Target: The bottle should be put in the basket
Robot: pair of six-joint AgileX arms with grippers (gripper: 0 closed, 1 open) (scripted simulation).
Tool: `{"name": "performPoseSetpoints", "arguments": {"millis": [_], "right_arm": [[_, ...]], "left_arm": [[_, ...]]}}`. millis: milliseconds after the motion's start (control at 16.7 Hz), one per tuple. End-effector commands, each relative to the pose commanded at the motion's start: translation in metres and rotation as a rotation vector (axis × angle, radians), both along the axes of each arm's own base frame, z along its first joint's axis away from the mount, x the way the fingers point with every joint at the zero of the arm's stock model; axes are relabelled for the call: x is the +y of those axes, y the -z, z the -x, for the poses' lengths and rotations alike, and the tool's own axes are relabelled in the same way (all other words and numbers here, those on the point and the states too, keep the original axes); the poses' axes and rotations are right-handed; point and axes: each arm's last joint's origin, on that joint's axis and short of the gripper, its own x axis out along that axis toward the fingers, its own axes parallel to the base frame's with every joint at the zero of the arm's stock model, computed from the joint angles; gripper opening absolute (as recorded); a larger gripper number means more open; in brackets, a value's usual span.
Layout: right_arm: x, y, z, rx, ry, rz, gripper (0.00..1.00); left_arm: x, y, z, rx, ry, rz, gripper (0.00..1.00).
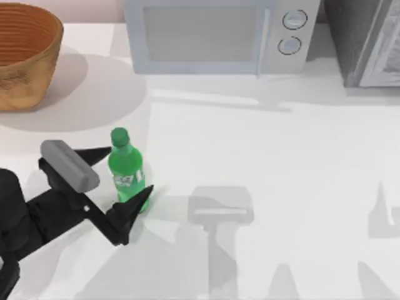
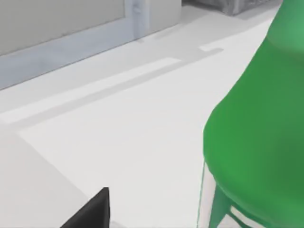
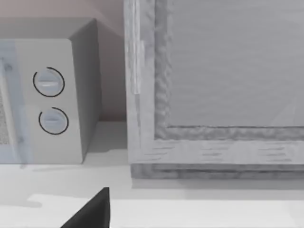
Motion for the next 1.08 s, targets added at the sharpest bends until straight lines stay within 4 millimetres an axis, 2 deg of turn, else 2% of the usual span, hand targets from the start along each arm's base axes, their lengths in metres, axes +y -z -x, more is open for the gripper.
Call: {"name": "performPoseSetpoints", "arguments": {"millis": [180, 480, 1080], "right_arm": [[0.000, 0.000, 0.000, 0.000, 0.000, 0.000, 1.00], [0.000, 0.000, 0.000, 0.000, 0.000, 0.000, 1.00], [0.000, 0.000, 0.000, 0.000, 0.000, 0.000, 1.00]], "left_arm": [[-0.017, 0.006, -0.013, 0.000, 0.000, 0.000, 1.00], [-0.020, 0.007, -0.015, 0.000, 0.000, 0.000, 1.00], [-0.020, 0.007, -0.015, 0.000, 0.000, 0.000, 0.25]]}}
